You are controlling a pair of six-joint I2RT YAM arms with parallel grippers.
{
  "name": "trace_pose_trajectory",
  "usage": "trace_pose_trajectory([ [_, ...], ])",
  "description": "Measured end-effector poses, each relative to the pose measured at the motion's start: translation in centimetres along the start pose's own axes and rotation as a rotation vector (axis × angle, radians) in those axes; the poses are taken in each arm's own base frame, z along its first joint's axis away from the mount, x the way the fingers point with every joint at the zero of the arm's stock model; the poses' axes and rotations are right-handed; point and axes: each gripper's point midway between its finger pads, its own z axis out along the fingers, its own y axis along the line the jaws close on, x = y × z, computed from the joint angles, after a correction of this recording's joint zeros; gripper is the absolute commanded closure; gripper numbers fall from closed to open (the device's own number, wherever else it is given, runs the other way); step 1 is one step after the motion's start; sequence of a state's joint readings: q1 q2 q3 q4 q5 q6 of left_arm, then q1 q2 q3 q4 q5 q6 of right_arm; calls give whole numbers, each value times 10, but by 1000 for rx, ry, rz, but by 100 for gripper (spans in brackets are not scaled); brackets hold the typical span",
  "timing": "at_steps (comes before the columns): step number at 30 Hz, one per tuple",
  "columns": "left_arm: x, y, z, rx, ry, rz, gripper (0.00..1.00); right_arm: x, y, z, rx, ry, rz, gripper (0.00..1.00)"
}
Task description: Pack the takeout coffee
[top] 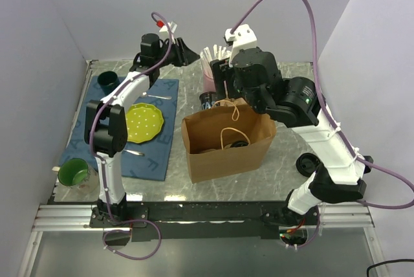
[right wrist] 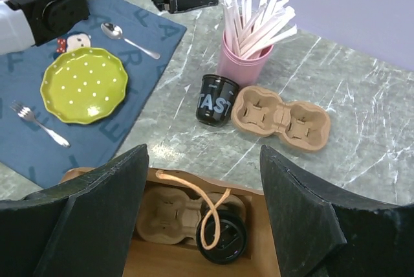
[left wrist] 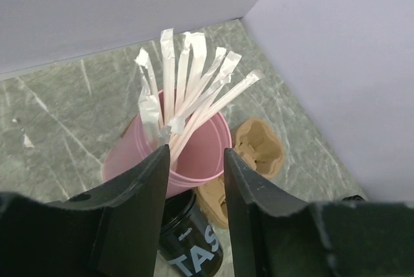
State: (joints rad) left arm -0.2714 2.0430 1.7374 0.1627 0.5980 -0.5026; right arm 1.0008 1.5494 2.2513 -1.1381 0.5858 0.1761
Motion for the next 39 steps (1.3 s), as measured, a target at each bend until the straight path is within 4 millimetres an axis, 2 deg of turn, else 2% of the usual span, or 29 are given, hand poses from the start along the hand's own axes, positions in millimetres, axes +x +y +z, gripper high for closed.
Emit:
trace_pose_trajectory([
  [4, -3, 0, 8, 31, -10, -16, 61, -2, -3, -3, 7, -9, 9, 23],
  [12, 1, 10, 21, 39, -6, -43, 60, 0, -7, -3, 24, -8, -3, 23],
  [26, -8, 17, 28, 18, -31, -11, 59, -1, -8, -2, 25, -15, -34, 22],
  [33, -4, 22, 31, 11, -27, -14, 64, -2, -8, -1, 22, -19, -51, 21],
  [36, 1, 26, 33, 6, -19, -20, 73, -3, -10, -1, 26, -20, -57, 21],
  [38, 4, 28, 34, 4, -14, -24, 75, -3, -11, 0, 29, -21, -56, 21],
  [39, 5, 29, 35, 4, -12, -25, 83, -3, -11, 0, 29, -20, -57, 21],
])
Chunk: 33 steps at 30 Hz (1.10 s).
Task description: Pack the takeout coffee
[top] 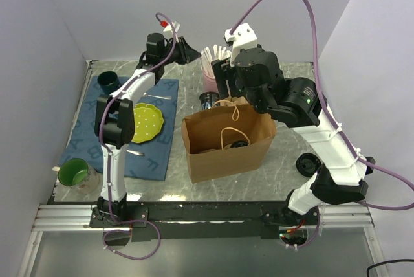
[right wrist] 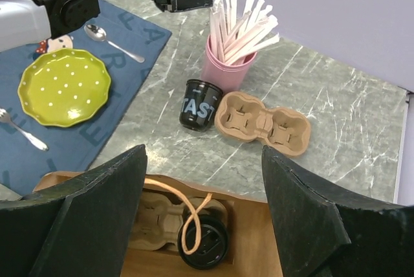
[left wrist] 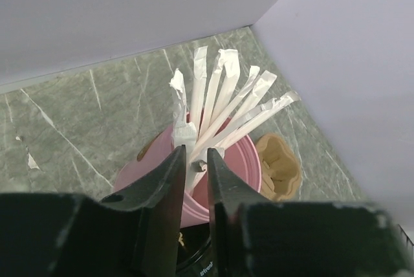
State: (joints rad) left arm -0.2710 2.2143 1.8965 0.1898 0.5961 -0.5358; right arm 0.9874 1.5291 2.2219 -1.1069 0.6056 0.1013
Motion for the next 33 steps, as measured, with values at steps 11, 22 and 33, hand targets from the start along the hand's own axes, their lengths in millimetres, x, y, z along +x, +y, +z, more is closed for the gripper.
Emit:
trace_pose_trajectory([
  [11, 3, 1, 2, -5, 3, -2, 89, 9, 3, 9, -7, 26, -15, 20],
  [22, -6, -9, 3, -6, 1, 11, 99, 21, 5, 11, -10, 43, -7, 20],
  [33, -50, -40, -3, 34, -67, 61, 99, 10, -7, -4, -9, -10, 16, 19],
])
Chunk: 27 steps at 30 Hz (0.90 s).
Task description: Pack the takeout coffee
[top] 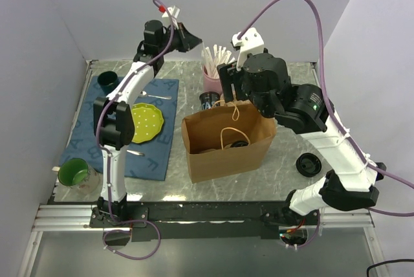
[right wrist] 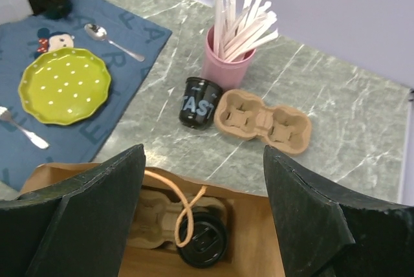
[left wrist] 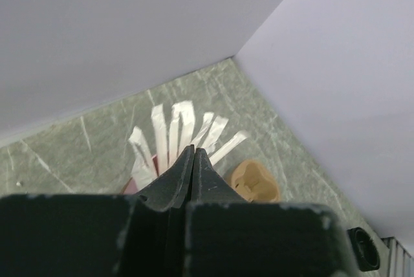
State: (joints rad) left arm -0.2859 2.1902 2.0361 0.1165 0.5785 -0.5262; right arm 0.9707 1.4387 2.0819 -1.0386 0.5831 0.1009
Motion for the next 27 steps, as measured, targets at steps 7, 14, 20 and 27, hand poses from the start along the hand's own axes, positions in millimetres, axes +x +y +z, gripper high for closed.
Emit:
trace_pose_trajectory([
  [7, -46, -36, -7, 58, -67, 9, 99, -5, -10, 0, 34, -43, -51, 19],
  [14, -93, -88, -37, 122, -140, 11, 99, 7, -17, -4, 35, -78, -44, 19],
  [20, -132, -143, -81, 171, -213, 27, 99, 7, -33, -27, 25, -152, -4, 19],
  [27, -154, -207, -137, 298, -244, 9, 99, 13, -49, -51, 9, -218, 42, 19],
])
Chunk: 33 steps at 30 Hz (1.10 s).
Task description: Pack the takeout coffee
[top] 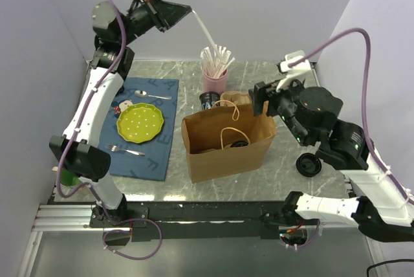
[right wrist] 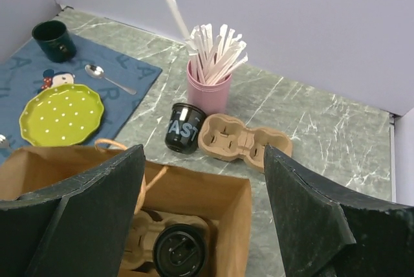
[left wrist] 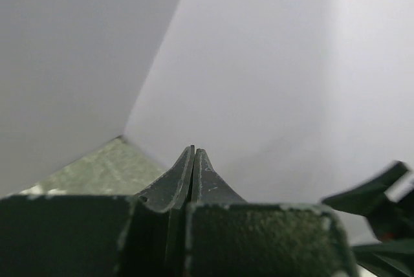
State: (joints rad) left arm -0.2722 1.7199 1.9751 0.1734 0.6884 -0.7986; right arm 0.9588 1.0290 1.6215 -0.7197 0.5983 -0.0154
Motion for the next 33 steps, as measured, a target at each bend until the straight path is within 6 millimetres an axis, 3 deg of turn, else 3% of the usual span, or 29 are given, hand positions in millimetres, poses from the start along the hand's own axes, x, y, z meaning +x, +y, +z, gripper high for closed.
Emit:
trace_pose_trajectory([
  [7, -10, -62, -23, 223, 72, -68, 99, 18, -8, -16, -15, -30, 66, 19],
  [14, 9, -102, -53, 334, 206, -166, 99, 27, -14, -27, -22, -70, 123, 19],
  [22, 12, -146, -87, 370, 245, -146, 99, 19, -21, -38, -28, -117, 132, 18],
  [26, 25, -144, -96, 355, 268, -177, 99, 20, -22, -39, -35, -118, 126, 18],
  [33, 59, -108, -94, 257, 334, -272, 99, 23, -21, -41, -45, -118, 134, 18],
])
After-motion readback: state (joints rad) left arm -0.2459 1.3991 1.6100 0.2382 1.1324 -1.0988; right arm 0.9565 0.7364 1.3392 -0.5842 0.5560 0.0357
